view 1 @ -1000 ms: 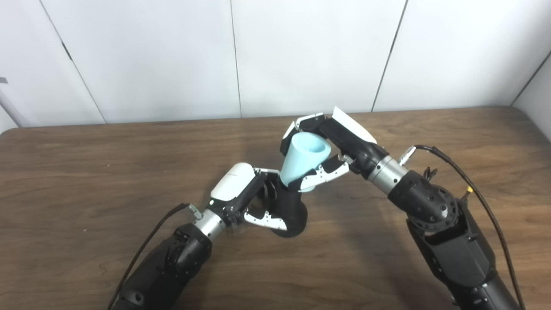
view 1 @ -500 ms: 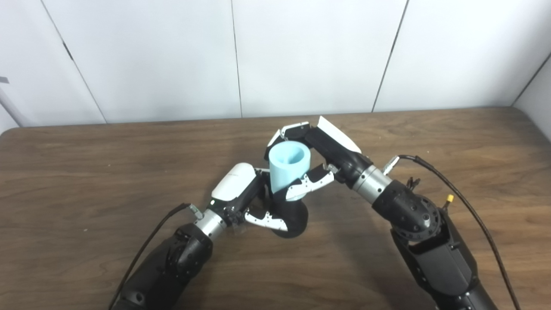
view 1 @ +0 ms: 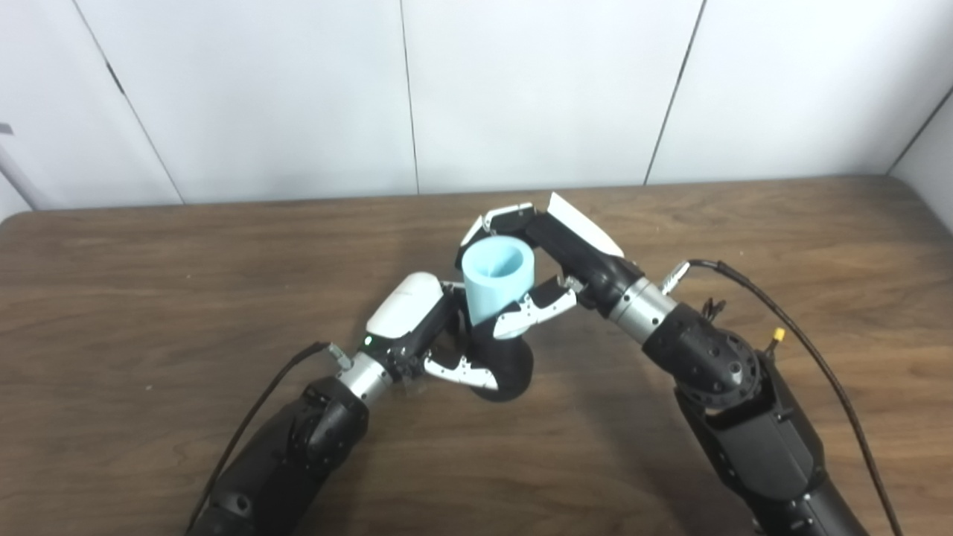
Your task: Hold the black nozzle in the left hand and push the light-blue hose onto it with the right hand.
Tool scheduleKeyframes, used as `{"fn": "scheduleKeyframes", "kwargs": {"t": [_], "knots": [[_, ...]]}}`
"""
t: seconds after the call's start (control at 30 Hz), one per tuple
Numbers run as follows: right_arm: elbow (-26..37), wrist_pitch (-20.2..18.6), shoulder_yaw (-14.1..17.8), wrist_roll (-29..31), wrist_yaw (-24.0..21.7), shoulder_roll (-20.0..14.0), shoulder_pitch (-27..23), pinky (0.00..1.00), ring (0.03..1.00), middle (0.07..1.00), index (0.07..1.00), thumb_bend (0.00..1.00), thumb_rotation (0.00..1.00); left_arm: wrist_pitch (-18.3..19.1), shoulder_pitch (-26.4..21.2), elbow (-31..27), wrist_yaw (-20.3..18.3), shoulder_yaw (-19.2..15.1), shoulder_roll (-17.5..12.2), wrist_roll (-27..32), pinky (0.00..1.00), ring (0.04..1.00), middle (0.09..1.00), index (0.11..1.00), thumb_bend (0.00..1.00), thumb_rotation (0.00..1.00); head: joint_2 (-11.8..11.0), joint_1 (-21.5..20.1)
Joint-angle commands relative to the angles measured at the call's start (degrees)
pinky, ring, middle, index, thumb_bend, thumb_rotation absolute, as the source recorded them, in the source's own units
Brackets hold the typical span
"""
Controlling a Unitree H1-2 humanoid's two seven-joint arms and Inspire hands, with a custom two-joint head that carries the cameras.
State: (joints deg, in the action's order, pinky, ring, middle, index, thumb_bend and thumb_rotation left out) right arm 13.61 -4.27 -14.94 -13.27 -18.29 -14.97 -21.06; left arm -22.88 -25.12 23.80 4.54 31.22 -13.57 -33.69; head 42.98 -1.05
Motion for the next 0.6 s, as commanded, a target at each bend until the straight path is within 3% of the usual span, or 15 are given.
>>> {"fn": "scheduleKeyframes", "kwargs": {"t": [0.0,0.23,0.43,0.57], "knots": [[0.80,0.86,-0.83,0.03,-1.85,-1.06,0.30,0.28,0.395,0.473,0.515,0.52,0.00,3.77,6.24,4.53,-5.09,3.27,-0.10,-3.29,0.38,0.435,0.473,0.494,0.50,0.00,0.08,0.02],[0.89,0.49,0.33,0.32,-1.28,-2.05,1.87,0.30,0.403,0.476,0.513,0.52,0.00,5.01,6.69,3.43,-6.27,2.98,-0.43,-2.78,0.38,0.435,0.486,0.488,0.50,0.00,0.44,0.13],[-0.86,3.34,1.49,0.25,1.12,-1.79,6.22,0.30,0.393,0.472,0.523,0.52,0.00,5.89,6.89,2.62,-7.72,2.63,-0.81,-2.05,0.36,0.413,0.497,0.497,0.50,0.00,0.61,0.06],[-0.22,2.31,1.51,0.06,2.30,-0.92,8.79,0.28,0.392,0.480,0.518,0.52,0.00,5.48,6.88,2.58,-7.33,2.55,-1.06,-2.45,0.36,0.406,0.497,0.502,0.50,0.00,0.79,0.07]]}}
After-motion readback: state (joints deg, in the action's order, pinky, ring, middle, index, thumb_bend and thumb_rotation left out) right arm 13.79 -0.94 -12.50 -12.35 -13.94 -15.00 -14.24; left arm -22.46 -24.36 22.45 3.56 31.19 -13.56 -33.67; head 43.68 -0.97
